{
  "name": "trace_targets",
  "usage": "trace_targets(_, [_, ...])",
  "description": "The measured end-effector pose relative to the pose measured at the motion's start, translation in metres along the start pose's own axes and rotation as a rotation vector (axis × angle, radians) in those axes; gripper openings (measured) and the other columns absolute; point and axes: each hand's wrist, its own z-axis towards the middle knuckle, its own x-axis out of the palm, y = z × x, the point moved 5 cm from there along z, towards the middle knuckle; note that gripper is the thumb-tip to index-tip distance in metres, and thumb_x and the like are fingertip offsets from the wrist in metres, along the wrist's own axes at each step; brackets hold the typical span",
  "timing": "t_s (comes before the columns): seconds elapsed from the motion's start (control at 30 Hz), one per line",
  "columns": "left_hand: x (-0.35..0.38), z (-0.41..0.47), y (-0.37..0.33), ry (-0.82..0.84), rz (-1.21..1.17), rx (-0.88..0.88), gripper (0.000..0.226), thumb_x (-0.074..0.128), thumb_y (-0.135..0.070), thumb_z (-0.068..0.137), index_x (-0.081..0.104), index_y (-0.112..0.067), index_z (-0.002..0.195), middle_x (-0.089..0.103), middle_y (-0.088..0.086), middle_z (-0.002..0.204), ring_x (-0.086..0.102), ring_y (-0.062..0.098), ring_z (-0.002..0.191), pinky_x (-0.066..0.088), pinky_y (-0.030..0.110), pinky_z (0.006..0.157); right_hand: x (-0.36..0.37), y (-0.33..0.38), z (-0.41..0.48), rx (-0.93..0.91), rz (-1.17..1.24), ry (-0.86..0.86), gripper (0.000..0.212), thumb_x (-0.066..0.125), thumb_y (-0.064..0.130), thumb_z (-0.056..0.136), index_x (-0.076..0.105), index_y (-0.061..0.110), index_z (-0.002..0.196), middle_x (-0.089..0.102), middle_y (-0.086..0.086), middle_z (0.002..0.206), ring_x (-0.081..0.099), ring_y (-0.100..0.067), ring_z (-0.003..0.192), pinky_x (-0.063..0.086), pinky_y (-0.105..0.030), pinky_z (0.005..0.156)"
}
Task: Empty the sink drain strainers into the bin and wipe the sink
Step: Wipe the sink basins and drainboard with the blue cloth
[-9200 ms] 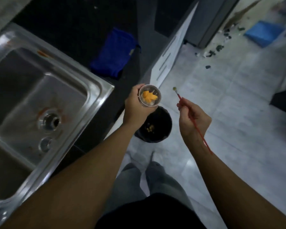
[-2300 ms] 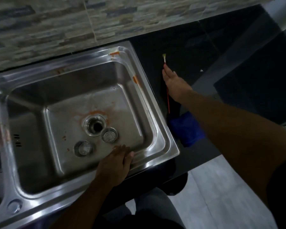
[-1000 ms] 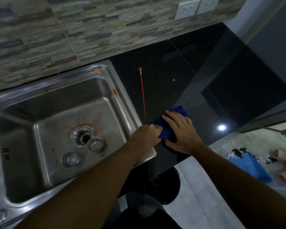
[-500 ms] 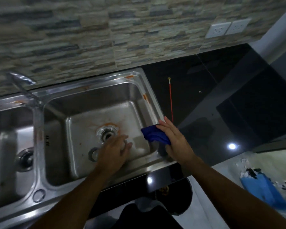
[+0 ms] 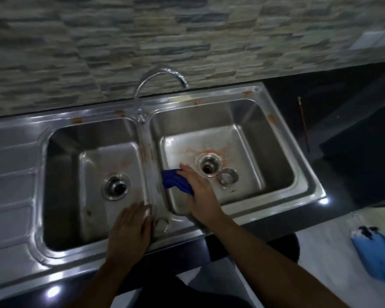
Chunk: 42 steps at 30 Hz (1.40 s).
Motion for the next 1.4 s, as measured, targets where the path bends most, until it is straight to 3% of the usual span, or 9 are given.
trace_targets(0.27, [-0.013, -0.026, 0.088, 0.054, 0.128, -0.053, 0.059, 0.030, -0.038, 0.100, 0.073, -0.002, 0.118, 0.072, 0.020, 0.123, 0.068, 0.038, 0.117, 0.052, 0.054, 0.103, 0.098, 0.038, -0.043, -0.022, -0.284, 0.321, 0.078, 0.066, 0.003, 0.081, 0.036, 0.010, 0.153, 0.019, -0.006, 0.165, 0.016, -0.025, 0.153, 0.025, -0.041, 0.123])
trace_targets(0.37, [-0.012, -0.033, 0.104, 0.071, 0.113, -0.024, 0.078, 0.010, -0.048, 0.105, 0.073, -0.004, 0.121, 0.071, 0.016, 0.126, 0.067, 0.033, 0.121, 0.049, 0.049, 0.109, 0.116, 0.045, -0.056, 0.025, -0.527, 0.350, 0.089, 0.071, 0.023, 0.078, 0.030, 0.007, 0.155, 0.023, -0.017, 0.163, 0.024, -0.035, 0.150, 0.033, -0.050, 0.117])
trace_targets(0.43, [-0.010, -0.034, 0.105, 0.111, 0.095, -0.007, 0.073, 0.015, -0.049, 0.105, 0.073, -0.006, 0.122, 0.072, 0.014, 0.126, 0.068, 0.029, 0.120, 0.047, 0.043, 0.110, 0.123, 0.047, -0.050, 0.035, -0.565, 0.318, 0.090, 0.072, 0.023, 0.078, 0.029, 0.004, 0.155, 0.023, -0.020, 0.162, 0.026, -0.038, 0.149, 0.034, -0.052, 0.116])
trace_targets(0.6, [-0.007, -0.029, 0.111, 0.171, 0.013, -0.015, 0.056, 0.034, -0.042, 0.098, 0.068, -0.011, 0.130, 0.066, 0.009, 0.137, 0.060, 0.024, 0.131, 0.029, 0.029, 0.119, 0.130, 0.033, 0.007, 0.069, -0.514, 0.308, 0.093, 0.060, 0.008, 0.087, 0.003, 0.015, 0.160, -0.015, -0.004, 0.165, -0.012, -0.026, 0.153, -0.005, -0.041, 0.123])
trace_targets(0.87, [-0.002, -0.029, 0.113, 0.128, 0.012, 0.033, 0.046, 0.044, -0.029, 0.093, 0.072, -0.007, 0.122, 0.072, 0.011, 0.127, 0.067, 0.026, 0.122, 0.034, 0.033, 0.114, 0.133, 0.023, 0.158, 0.088, -0.426, 0.177, 0.074, 0.054, 0.007, 0.094, 0.019, 0.012, 0.159, 0.007, -0.009, 0.167, 0.000, -0.027, 0.155, 0.001, -0.043, 0.127])
trace_targets(1.03, [-0.001, -0.028, 0.115, 0.098, 0.027, 0.062, 0.045, 0.043, -0.030, 0.094, 0.072, -0.009, 0.121, 0.072, 0.009, 0.125, 0.066, 0.024, 0.123, 0.041, 0.035, 0.114, 0.137, 0.029, 0.119, 0.125, -0.388, 0.084, 0.071, 0.051, 0.009, 0.093, 0.023, 0.014, 0.158, 0.013, -0.005, 0.167, 0.003, -0.023, 0.155, 0.007, -0.045, 0.127])
trace_targets(1.13, [0.000, -0.028, 0.116, 0.117, 0.047, 0.049, 0.047, 0.041, -0.031, 0.094, 0.072, -0.010, 0.122, 0.072, 0.009, 0.126, 0.066, 0.024, 0.123, 0.045, 0.035, 0.113, 0.140, 0.036, 0.049, 0.169, -0.405, 0.086, 0.077, 0.039, 0.020, 0.089, 0.010, 0.021, 0.159, -0.003, 0.004, 0.166, -0.009, -0.015, 0.154, 0.006, -0.045, 0.126])
trace_targets(1.23, [0.003, -0.027, 0.118, 0.136, 0.047, 0.037, 0.049, 0.039, -0.033, 0.095, 0.071, -0.010, 0.125, 0.069, 0.010, 0.131, 0.064, 0.024, 0.127, 0.044, 0.039, 0.115, 0.141, 0.033, -0.004, 0.191, -0.398, 0.155, 0.088, 0.050, 0.014, 0.087, 0.002, 0.025, 0.160, -0.016, 0.011, 0.166, -0.020, -0.009, 0.152, 0.004, -0.045, 0.126])
trace_targets(1.4, [0.006, -0.028, 0.118, 0.086, 0.025, 0.058, 0.047, 0.042, -0.030, 0.095, 0.071, -0.009, 0.125, 0.068, 0.013, 0.132, 0.064, 0.026, 0.126, 0.044, 0.038, 0.115, 0.135, 0.028, 0.043, 0.135, -0.370, 0.148, 0.080, 0.050, 0.018, 0.089, 0.013, 0.019, 0.160, -0.003, 0.004, 0.167, -0.011, -0.015, 0.154, 0.006, -0.045, 0.127])
